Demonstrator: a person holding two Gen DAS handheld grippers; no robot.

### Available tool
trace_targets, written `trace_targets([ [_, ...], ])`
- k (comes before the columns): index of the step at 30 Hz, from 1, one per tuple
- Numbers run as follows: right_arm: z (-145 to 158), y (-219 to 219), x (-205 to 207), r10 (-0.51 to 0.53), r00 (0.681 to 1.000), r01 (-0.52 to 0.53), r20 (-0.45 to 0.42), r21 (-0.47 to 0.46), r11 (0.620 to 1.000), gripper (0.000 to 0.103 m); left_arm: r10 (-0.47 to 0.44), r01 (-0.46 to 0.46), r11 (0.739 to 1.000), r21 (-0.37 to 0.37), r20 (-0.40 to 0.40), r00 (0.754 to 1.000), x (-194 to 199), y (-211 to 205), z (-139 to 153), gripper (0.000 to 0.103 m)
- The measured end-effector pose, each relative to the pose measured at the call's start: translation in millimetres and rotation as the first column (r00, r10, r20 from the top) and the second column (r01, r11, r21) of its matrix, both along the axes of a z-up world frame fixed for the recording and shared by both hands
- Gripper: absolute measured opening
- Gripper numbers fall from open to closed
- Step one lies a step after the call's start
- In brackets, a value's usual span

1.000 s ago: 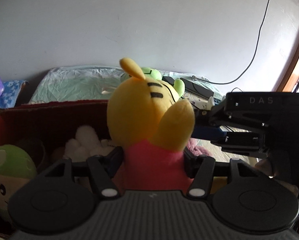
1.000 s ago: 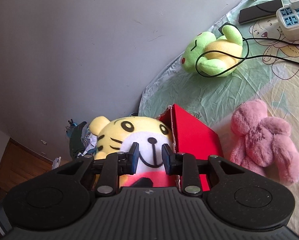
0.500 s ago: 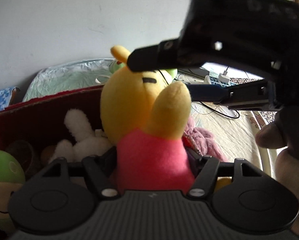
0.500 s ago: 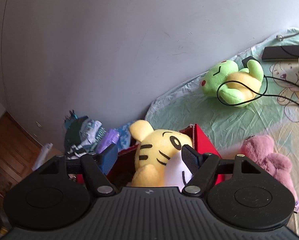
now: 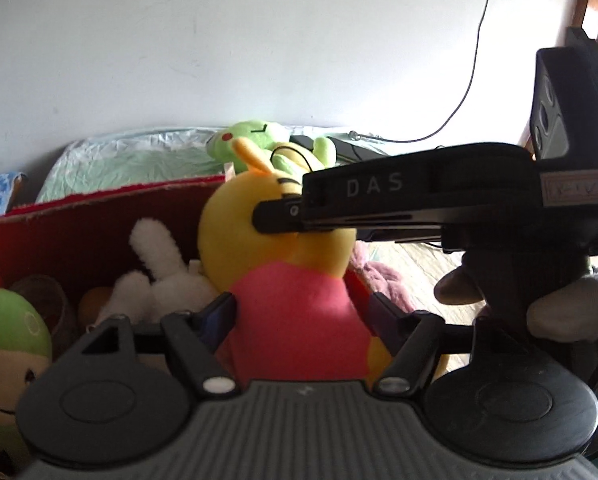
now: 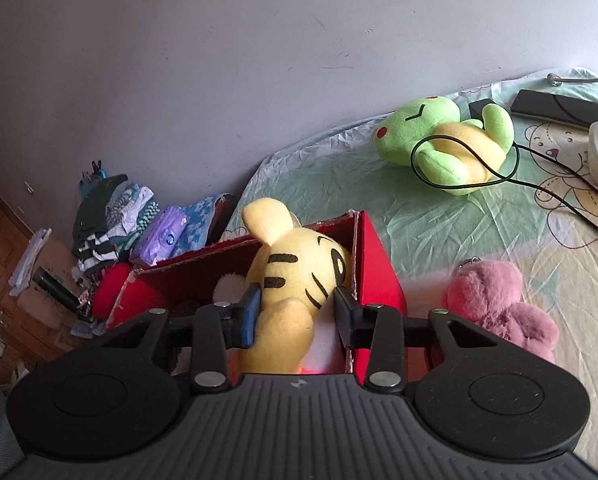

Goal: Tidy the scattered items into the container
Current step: 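Lower the tiger plush into the red box and open the right gripper, then move the right gripper to the pink teddy bear on the bedsheet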

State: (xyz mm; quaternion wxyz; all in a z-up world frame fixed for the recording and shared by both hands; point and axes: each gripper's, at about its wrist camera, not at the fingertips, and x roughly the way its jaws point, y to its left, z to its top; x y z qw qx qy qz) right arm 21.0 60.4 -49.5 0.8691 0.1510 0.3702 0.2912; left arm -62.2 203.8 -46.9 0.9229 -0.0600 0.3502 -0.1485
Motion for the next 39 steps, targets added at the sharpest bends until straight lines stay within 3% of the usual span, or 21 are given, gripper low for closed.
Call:
trace_targets([
  [6,-1.1,2.2,-0.6,0.013,1.0,-0.013,0.024,-0.017,1.0,0.04,0.012,-0.017,0.996,-0.086,-0.055,0.998,8.3,15.5,-10.0,0.078],
  [20,-8.4,0.3,-17.7,0.013,0.993,-0.017,0.115,0.031,0.999,0.053,0.028,-0.031,0.997,-0.075,-0.046,0.999,1.1,11.7,-2.5,0.084],
  [23,-5.6,-5.3,-17.8,0.003,0.996,-0.008,0.087,0.053,0.999,0.053,0.033,-0.036,0.997,-0.076,-0.033,0.999,-0.1,16.1,2.5,0.084],
  [29,-6.7,-43.8,-18.0,-0.053,0.998,0.063,-0.042,0.268,0.961,0.056,0.071,-0.07,0.997,-0.044,0.033,0.997,-25.4,19.7,19.9,0.092],
  [34,-6.3,-74.5,-32.0,-0.096,0.995,0.095,-0.013,0.299,0.949,0.057,0.105,-0.104,0.994,-0.02,0.077,0.992,-43.4,16.0,33.3,0.092],
  [39,-22.8,-110.5,-34.7,-0.154,0.986,0.164,-0.059,0.311,0.936,0.057,0.118,-0.121,0.992,0.019,0.12,0.986,-49.3,0.0,44.6,0.094],
])
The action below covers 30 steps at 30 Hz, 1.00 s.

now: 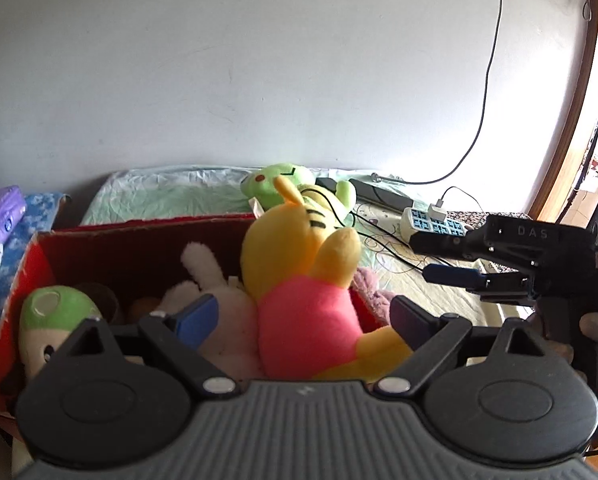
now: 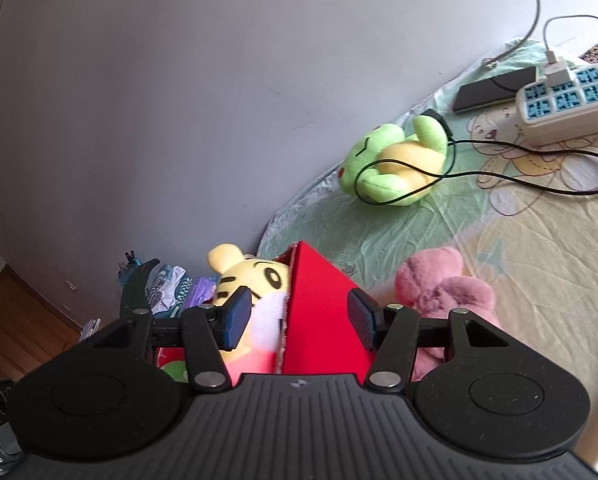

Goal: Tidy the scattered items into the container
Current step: 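Move the right gripper to the pink teddy bear on the bedsheet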

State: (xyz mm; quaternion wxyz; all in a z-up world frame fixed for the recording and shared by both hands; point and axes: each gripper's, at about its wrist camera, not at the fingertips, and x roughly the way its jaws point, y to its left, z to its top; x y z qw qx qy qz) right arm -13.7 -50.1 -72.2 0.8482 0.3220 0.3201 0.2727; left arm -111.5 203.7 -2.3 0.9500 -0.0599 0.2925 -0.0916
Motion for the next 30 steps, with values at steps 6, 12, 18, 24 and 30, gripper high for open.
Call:
trace_targets([
  [6,-18.8,-26.3,4.5,-0.052,0.998,0.047,-0.045,-0.099,0.994,0.057,-0.066,0.066,0.998,0.006,0.039,0.997,-6.9,-45.0,17.9,0.095],
  [12,-36.3,-54.5,11.7,0.004,0.993,-0.019,-0.12,-0.124,0.992,0.056,-0.179,0.18,0.982,-0.051,0.01,0.984,4.5,-99.9,20.5,0.098],
  [18,-48.9,-74.8,17.1,0.107,0.982,-0.135,-0.158,-0.181,0.974,0.052,-0.219,0.208,0.973,-0.101,-0.106,0.97,27.4,-138.7,-1.1,0.099],
  [24,-54.0,-94.9,28.0,0.148,0.975,-0.178,-0.168,-0.179,0.968,0.052,-0.077,0.068,0.996,-0.056,-0.172,0.982,46.3,-152.2,-27.7,0.102],
  [30,-60.4,-102.6,42.6,0.176,0.966,-0.207,-0.19,-0.156,0.966,0.053,-0.037,0.045,0.998,0.037,-0.194,0.98,52.3,-166.4,-38.7,0.102],
])
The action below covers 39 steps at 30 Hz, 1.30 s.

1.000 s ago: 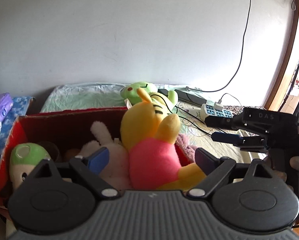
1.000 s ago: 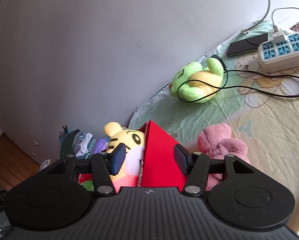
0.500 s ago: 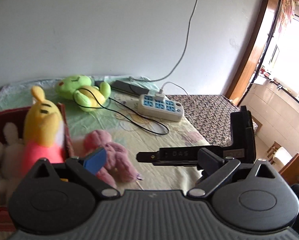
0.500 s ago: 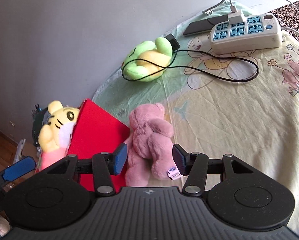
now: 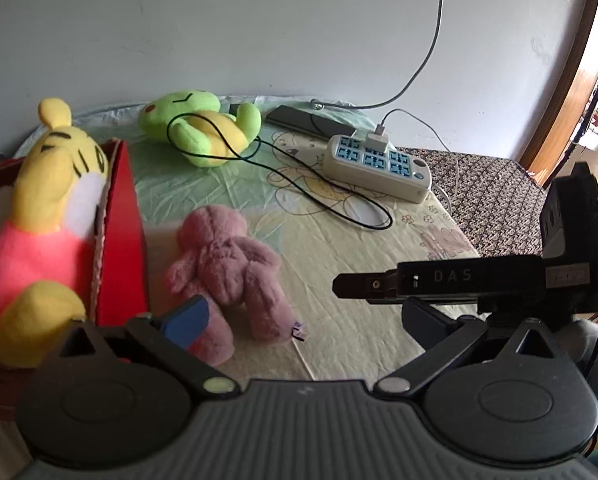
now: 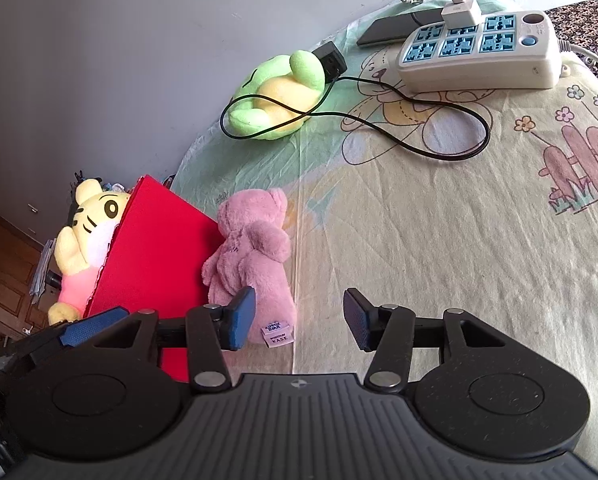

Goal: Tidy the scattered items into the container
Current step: 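Move the right gripper to the pink teddy bear on the bedsheet, then close the right gripper on the pink teddy bear's body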

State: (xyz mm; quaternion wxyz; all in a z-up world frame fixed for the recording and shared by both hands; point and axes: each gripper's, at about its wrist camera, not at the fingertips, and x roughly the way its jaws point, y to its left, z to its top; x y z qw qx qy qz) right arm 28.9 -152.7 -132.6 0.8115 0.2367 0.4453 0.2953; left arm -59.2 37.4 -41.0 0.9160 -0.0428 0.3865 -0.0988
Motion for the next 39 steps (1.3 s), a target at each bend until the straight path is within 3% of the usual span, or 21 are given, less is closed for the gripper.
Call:
trace_targets([
  [5,-2.9,15.7,13.3,0.08,0.997,-0.079,-0.005,0.046,0.996,0.053,0.004,-0.002,0.996,0.088,-0.023,1.0,-1.7,-6.2,-9.5,0.102],
  [10,-11.7,46.1,22.3,0.189,0.982,-0.188,-0.025,0.023,0.982,0.053,0.017,-0.013,0.987,0.162,-0.023,1.0,-0.6,-13.4,-15.2,0.102],
  [15,-23.0,58.3,33.4,0.215,0.974,-0.216,-0.068,-0.004,0.976,0.05,0.002,0.004,0.98,0.2,-0.026,1.0,1.7,-22.0,-18.2,0.102],
  [17,-27.8,58.7,36.3,0.224,0.971,-0.224,-0.086,0.006,0.975,0.034,-0.008,0.016,0.982,0.19,-0.041,0.999,3.7,-22.8,-20.1,0.102],
  [24,-23.9,39.3,34.2,0.214,0.973,-0.212,-0.083,0.039,0.977,0.025,0.001,0.009,0.987,0.16,-0.063,0.998,9.7,-21.4,-25.3,0.102],
  [36,-28.5,-33.9,-6.6,0.212,0.961,-0.212,-0.177,0.021,0.977,0.025,-0.026,0.023,0.999,-0.024,-0.139,0.99,23.7,-15.4,-36.0,0.102],
  [37,-29.6,-37.5,-6.2,0.198,0.962,-0.195,-0.186,0.031,0.98,0.026,-0.028,0.024,0.999,-0.033,-0.147,0.989,25.3,-15.3,-37.7,0.102],
  [39,-30.2,-44.6,-2.1,0.125,0.974,-0.12,-0.188,0.037,0.992,0.038,-0.029,0.022,0.999,-0.047,-0.166,0.986,29.4,-14.1,-41.6,0.102],
])
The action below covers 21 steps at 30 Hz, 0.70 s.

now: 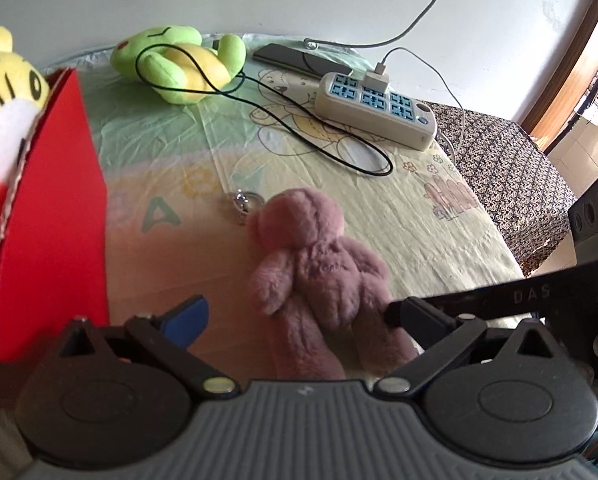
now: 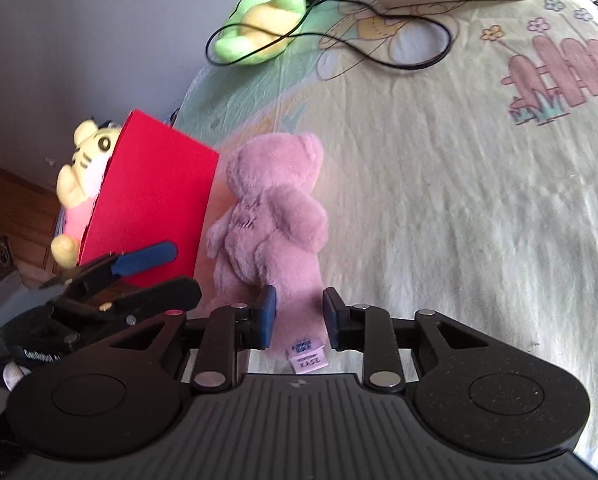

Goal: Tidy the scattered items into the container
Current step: 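Close the right gripper on the pink teddy bear's body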

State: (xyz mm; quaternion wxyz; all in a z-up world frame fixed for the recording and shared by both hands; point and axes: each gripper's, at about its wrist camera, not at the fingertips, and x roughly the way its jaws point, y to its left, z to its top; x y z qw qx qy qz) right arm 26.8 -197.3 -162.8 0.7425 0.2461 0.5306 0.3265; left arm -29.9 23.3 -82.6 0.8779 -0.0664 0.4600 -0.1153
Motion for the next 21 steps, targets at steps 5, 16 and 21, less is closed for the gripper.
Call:
trace_targets([
  [5,0.5,0.0,15.3,-0.143,0.989,0.142,0.034,0.043,0.989,0.047,0.049,-0.054,0.994,-0.096,-0.063,0.997,16.4,8.8,-10.5,0.102],
  [16,-29.0,28.1,32.6,-0.111,0.989,0.13,-0.102,0.207,0.97,0.042,0.089,-0.117,0.974,-0.192,-0.149,0.985,29.6,9.5,-39.4,0.101],
  [21,-29.3,28.1,29.5,-0.11,0.99,0.128,-0.092,0.224,0.966,0.038,0.052,-0.061,0.995,-0.081,-0.105,0.993,27.0,-6.3,-41.2,0.102],
])
